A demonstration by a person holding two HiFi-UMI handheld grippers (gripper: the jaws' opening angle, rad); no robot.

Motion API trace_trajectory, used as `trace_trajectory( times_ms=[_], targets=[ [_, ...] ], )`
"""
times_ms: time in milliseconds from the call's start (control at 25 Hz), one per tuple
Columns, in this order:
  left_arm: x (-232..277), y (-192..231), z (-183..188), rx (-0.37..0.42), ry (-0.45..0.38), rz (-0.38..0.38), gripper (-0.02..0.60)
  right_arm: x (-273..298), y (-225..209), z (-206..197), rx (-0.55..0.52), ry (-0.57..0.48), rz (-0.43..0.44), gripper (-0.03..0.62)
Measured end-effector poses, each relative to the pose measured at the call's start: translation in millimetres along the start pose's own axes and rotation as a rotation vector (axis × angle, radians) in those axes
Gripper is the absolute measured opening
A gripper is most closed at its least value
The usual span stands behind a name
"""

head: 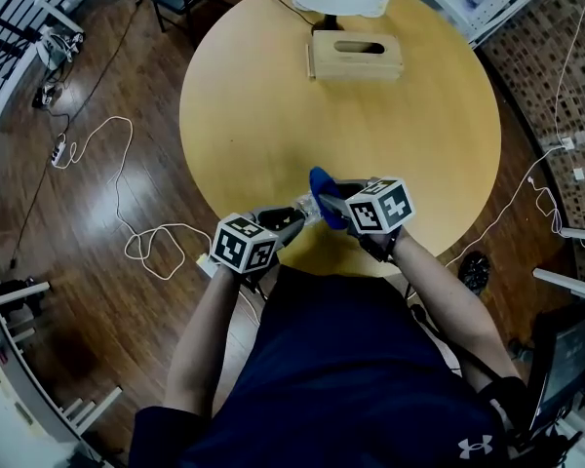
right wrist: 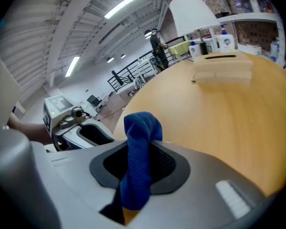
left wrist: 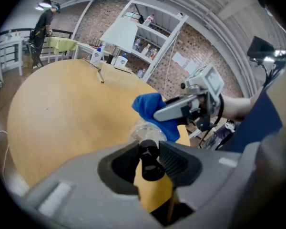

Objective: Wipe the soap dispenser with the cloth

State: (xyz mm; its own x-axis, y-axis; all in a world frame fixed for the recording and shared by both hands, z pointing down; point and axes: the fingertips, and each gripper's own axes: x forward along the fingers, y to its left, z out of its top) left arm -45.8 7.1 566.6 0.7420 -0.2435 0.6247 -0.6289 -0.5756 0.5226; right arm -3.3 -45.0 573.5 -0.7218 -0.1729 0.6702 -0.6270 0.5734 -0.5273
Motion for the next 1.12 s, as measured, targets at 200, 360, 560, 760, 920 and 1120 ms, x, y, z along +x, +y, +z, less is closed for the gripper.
trace_trajectory(
  times_ms=[200,360,560,760,920,1120],
  targets=[
    [-3.4,-4.1,15.2,-0.048,-0.05,-0.021,0.127,-14.5,-60.5,-18.2,0.153,-0.043,-0.112,0.094],
    [-2.5,-4.8,30.1,-0.082,-0.058,-0.029,0.123,-28.5,-60.9,-24.9,0.197,-0.125,-0.148,0.094],
    [-3.6,-12.2,46.5,-0.016,-0.053,0.004,0.115,-42.3,-37.6,-39.0,0.205,-0.172,-0.122,0.095],
    [9.7,-34.0,75.4,0.2,0.001,0.03,0.081,-47.4,-34.2,-52.2,0.291,-0.206,-0.081,0.095],
    [38.0,-58.4,66.7,0.548,0.137,0.052,0.081,-49.8,-38.5,-64.9,0.333,-0.214,-0.084,0.095],
    [55.9,-82.7,53.2,0.743,0.203,0.065,0.091,-58.4,-42.2,-75.9,0.354,-0.224,-0.096,0.095]
  ],
)
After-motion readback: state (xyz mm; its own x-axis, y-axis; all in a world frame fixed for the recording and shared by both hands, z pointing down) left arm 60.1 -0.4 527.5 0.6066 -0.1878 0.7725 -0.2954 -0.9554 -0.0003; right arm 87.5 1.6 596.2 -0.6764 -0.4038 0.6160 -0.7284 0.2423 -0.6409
